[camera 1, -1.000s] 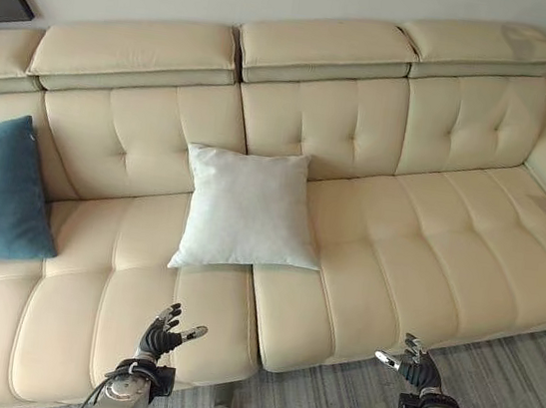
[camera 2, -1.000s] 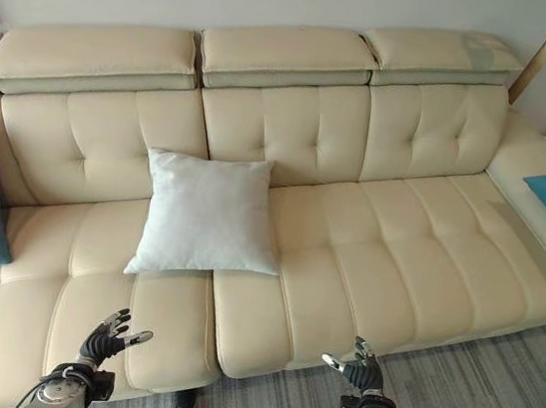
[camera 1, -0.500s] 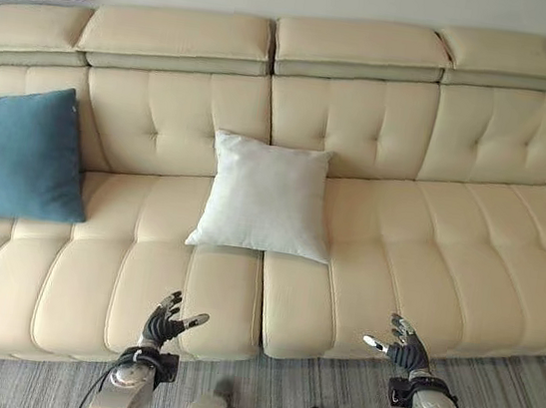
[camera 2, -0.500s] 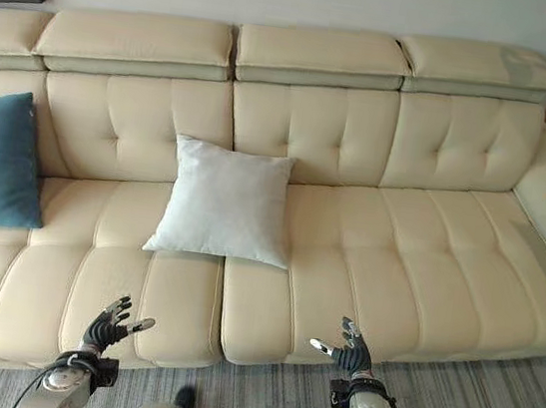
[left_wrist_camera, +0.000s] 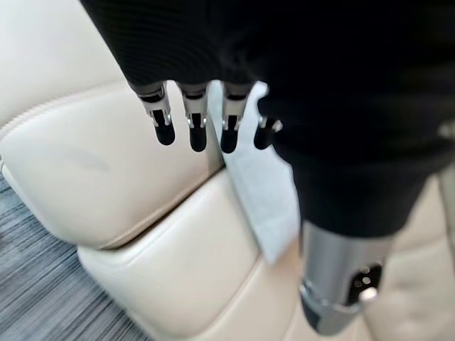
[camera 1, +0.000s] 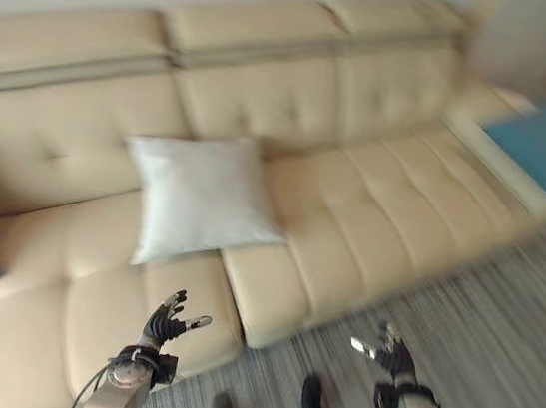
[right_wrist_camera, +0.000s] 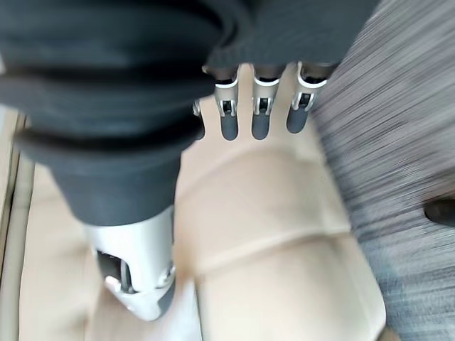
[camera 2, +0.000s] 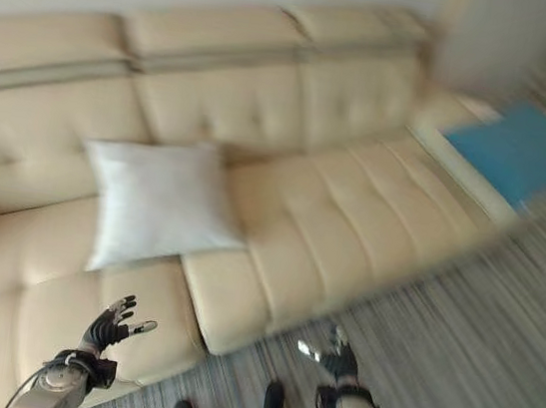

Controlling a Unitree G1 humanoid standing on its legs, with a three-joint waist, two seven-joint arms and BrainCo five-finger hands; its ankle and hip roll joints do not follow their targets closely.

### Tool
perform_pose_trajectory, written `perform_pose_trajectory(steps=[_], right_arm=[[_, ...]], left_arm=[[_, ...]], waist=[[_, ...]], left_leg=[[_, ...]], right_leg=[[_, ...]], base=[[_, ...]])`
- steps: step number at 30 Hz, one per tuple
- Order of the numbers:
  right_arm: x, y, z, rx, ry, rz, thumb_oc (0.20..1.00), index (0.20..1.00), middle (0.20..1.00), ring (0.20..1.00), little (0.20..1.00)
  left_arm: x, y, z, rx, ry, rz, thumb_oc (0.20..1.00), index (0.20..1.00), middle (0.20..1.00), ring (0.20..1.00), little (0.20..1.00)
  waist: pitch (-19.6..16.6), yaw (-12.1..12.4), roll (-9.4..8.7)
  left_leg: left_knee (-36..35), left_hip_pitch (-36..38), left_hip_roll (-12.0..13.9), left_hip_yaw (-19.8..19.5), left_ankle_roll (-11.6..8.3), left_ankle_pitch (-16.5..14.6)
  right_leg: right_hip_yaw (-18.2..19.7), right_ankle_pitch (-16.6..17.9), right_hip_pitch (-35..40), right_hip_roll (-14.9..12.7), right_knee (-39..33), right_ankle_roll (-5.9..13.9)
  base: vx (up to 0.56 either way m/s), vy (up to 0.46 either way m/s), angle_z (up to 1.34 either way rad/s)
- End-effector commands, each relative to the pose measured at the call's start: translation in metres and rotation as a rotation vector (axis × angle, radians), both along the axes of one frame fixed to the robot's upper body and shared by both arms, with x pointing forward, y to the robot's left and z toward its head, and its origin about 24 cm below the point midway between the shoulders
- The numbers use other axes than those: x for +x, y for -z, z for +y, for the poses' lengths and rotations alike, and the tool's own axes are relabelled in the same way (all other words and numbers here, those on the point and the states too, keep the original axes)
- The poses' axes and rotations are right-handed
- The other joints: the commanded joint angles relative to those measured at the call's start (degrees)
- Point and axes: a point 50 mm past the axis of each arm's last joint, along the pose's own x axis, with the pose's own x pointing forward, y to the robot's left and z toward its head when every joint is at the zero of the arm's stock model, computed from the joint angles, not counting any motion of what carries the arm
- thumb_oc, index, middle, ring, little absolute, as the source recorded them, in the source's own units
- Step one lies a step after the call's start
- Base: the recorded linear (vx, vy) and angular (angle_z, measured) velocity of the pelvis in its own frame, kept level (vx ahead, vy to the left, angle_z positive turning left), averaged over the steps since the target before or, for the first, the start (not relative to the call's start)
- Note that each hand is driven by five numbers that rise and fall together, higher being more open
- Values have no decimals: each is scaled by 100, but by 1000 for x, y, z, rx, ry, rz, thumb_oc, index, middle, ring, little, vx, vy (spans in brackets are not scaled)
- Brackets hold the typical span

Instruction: Pick up all the scattered cushions and arrange them neatly on the sofa.

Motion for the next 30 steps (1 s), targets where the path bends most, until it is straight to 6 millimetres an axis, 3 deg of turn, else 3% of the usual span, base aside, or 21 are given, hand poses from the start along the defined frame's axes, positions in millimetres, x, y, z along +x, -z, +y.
perform_pose_trajectory(steps=[1,3,5,9,12,13,15,16,17,18,20,22,25,26,30], right_arm=[[11,-16,-9,-63,-25,-78,1000,1000,1000,1000,1000],[9,-18,-16,-88,-19,-80,1000,1000,1000,1000,1000],[3,-16,-18,-90,-10,-69,1000,1000,1000,1000,1000],[-4,-15,-23,-89,4,-58,1000,1000,1000,1000,1000],[-6,-16,-28,-101,3,-60,1000,1000,1000,1000,1000],[-4,-18,-29,-111,-6,-65,1000,1000,1000,1000,1000],[2,-23,-31,-134,-26,-86,1000,1000,1000,1000,1000],[5,-25,-30,-138,-38,-95,1000,1000,1000,1000,1000],[9,-28,-27,-145,-67,-107,1000,1000,1000,1000,1000],[11,-29,-25,-148,-81,-109,1000,1000,1000,1000,1000],[14,-30,-22,-145,-89,-121,1000,1000,1000,1000,1000],[16,-29,-20,-151,-94,-122,1000,1000,1000,1000,1000],[16,-28,-18,-155,-97,-119,1000,1000,1000,1000,1000],[16,-27,-15,-153,-125,-111,1000,1000,1000,1000,1000],[20,-28,-13,-159,-137,-113,1000,1000,1000,1000,1000]], left_arm=[[5,-13,4,28,36,-73,1000,1000,1000,1000,1000],[5,-13,2,8,41,-78,1000,1000,1000,1000,1000],[5,-14,-1,2,57,-76,1000,1000,1000,1000,1000],[9,-12,-8,-23,62,-79,1000,1000,1000,1000,1000],[13,-14,-14,-43,68,-97,1000,1000,1000,1000,1000],[14,-16,-16,-52,68,-104,1000,1000,1000,1000,1000],[14,-17,-18,-65,59,-120,1000,1000,1000,1000,1000],[13,-17,-18,-71,53,-122,1000,1000,1000,1000,1000],[11,-14,-22,-87,49,-118,1000,1000,1000,1000,1000],[8,-10,-23,-89,43,-96,1000,1000,1000,1000,1000],[6,-9,-24,-94,35,-93,1000,1000,1000,1000,1000],[5,-6,-24,-91,24,-80,1000,1000,1000,1000,1000],[5,-4,-22,-77,21,-69,1000,1000,1000,1000,1000],[-3,-1,-14,-62,1,-52,1000,1000,1000,1000,1000],[-9,4,-12,-58,5,-25,1000,1000,1000,1000,1000]], waist=[[-36,317,49],[-58,287,35],[-72,249,7],[-74,78,26],[-5,-56,34],[31,-45,41],[81,31,47],[92,104,34],[108,241,-55],[130,368,-87],[147,519,-54],[202,708,79],[255,796,127],[217,891,227],[117,893,160]], left_leg=[[-16,432,54,-136,-546,-628],[73,546,116,258,-579,-660],[123,572,134,342,-625,-686],[497,636,332,425,-789,-768],[1417,519,740,493,-954,-862],[1860,424,877,413,-1006,-758],[2459,203,954,-122,-1050,-540],[2589,41,796,-504,-971,-595],[2471,-322,351,-1101,-750,-726],[2080,-511,140,-1530,-689,-888],[1521,-816,-117,-2096,-711,-585],[597,-1230,-380,-2840,-804,127],[361,-1416,-494,-2989,-863,285],[345,-1300,-557,-3239,-775,327],[496,-1185,-623,-3119,-694,213]], right_leg=[[-160,-666,1,-152,708,-2],[-591,-510,69,-319,565,67],[-626,-505,173,-261,325,56],[-332,-554,304,-55,37,2],[-118,-719,462,141,-87,-175],[-10,-778,534,247,-143,-255],[210,-897,646,446,-217,-411],[348,-939,678,497,-243,-446],[627,-902,669,483,-240,-463],[903,-937,714,495,-259,-403],[1141,-959,798,606,-314,-388],[1509,-1046,936,849,-354,-399],[1753,-1152,1036,954,-349,-427],[2189,-1317,1132,1030,-279,-398],[2322,-1380,1170,882,-221,-344]], base=[[-8,-53,-71],[24,-143,-129],[41,-156,-107],[120,-218,-24],[144,-248,-41],[180,-229,-50],[196,-185,-90],[186,-103,-121],[268,-42,-116],[263,-2,-63],[252,27,-96],[295,37,-106],[217,83,-99],[312,193,-87],[291,201,-100]])
